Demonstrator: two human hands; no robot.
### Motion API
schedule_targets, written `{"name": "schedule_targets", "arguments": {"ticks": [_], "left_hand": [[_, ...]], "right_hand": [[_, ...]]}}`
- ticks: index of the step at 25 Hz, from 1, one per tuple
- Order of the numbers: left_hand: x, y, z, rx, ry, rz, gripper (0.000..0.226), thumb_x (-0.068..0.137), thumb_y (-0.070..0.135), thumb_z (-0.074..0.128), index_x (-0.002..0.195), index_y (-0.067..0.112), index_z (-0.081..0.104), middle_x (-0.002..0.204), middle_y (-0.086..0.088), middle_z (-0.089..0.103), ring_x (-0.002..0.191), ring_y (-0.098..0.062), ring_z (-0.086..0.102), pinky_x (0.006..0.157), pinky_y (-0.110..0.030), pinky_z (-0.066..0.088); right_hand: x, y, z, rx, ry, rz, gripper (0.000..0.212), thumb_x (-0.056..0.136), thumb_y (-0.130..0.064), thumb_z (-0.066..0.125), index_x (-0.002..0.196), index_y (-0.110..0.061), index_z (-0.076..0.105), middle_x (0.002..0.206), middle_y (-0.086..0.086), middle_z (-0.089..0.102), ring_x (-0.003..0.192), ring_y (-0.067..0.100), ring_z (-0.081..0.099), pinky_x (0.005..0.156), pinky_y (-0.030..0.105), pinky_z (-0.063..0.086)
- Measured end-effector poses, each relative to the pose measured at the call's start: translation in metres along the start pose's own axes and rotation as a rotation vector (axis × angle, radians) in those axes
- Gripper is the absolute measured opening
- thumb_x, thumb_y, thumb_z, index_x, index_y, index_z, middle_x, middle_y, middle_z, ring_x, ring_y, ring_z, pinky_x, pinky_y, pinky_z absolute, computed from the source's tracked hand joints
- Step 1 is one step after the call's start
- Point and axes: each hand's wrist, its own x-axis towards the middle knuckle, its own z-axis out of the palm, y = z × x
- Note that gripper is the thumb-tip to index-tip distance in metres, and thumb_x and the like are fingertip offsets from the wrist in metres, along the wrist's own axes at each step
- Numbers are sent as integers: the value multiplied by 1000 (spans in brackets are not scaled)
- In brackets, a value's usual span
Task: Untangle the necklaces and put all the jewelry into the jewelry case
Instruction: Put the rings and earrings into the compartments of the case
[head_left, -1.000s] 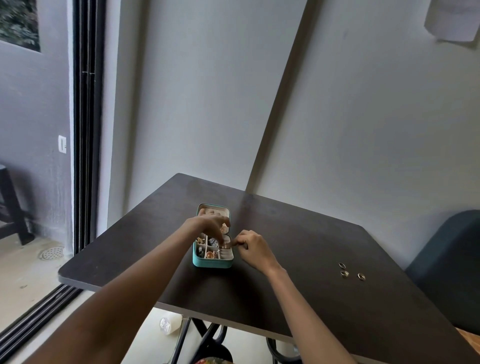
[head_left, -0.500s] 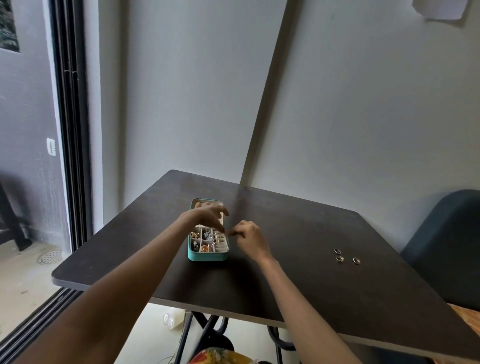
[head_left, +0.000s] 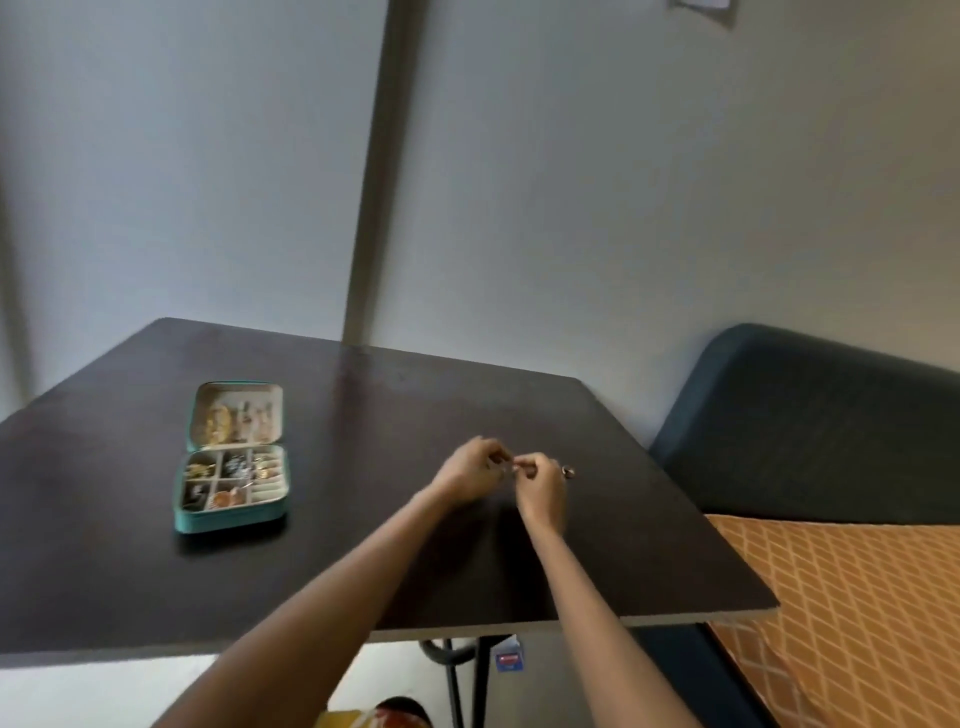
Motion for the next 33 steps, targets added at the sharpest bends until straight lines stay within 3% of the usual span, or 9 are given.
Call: {"name": "schedule_targets", "arguments": {"ticks": [5,9,14,16,19,22,24,26,33], "left_hand": [[35,20,66,-70,14,-48,30,89,10,48,116,16,61,120,-3,54,108,-18,57,93,-26,43],[51,18,72,-27,35,-26,33,89,7,47,118,16,59,121,-2,51,112,-16,54,92,-27,43],[61,17,68,-4,20,-38,31,88,9,50,115,18,62,117,-2,52,110,-16,54,92,-30,45],[61,18,66,-45,30,-45,32,88,8,49,117,16,63,118,-1,54,108,-17,56,91,-29,45],[60,16,60,-293,98,-131,29,90,7,55,118,10,63,112,-3,65,93,-13,64,80,-18,47],[52,12,41,-639,68,-178,22,89,9,62,110,2,67,84,-3,69,66,-5,61,63,-15,50],[42,11,24,-734,31,-140,19,87,8,65,103,0,69,70,2,67,58,-3,59,60,-16,52],[34,7,7,-733,39,-101,17,84,8,68,99,0,71,70,1,67,58,-3,59,61,-17,53],[10,-31,-58,-352,34,-33,14,76,22,76,82,9,74,73,-1,69,56,-1,54,55,-15,44]], "right_hand": [[29,55,-37,-35,66,96,13,92,-14,57,103,-15,63,108,4,57,98,20,57,74,24,39],[53,59,-33,-146,46,122,15,88,-25,64,103,-20,68,106,2,61,98,20,60,74,28,46],[68,63,-34,-312,-60,121,20,92,-34,59,101,-21,71,111,-1,59,102,22,60,72,26,40],[70,60,-34,-170,-130,113,20,94,-35,54,98,-21,67,105,-1,59,96,20,60,73,28,43],[61,49,-34,504,-233,200,12,95,-20,53,91,-17,63,80,-4,56,73,9,49,58,23,37],[49,34,-37,852,-432,274,13,95,-12,50,95,-16,62,78,-5,58,67,7,48,55,20,33],[45,24,-34,937,-503,267,14,95,-10,48,98,-14,61,81,-2,57,67,8,50,55,20,34],[40,13,-30,957,-501,267,13,95,-10,48,98,-14,61,84,-2,59,71,8,52,58,21,38],[20,-35,-17,641,-422,-110,17,86,-11,67,102,-11,72,84,1,73,71,8,62,63,18,52]]}}
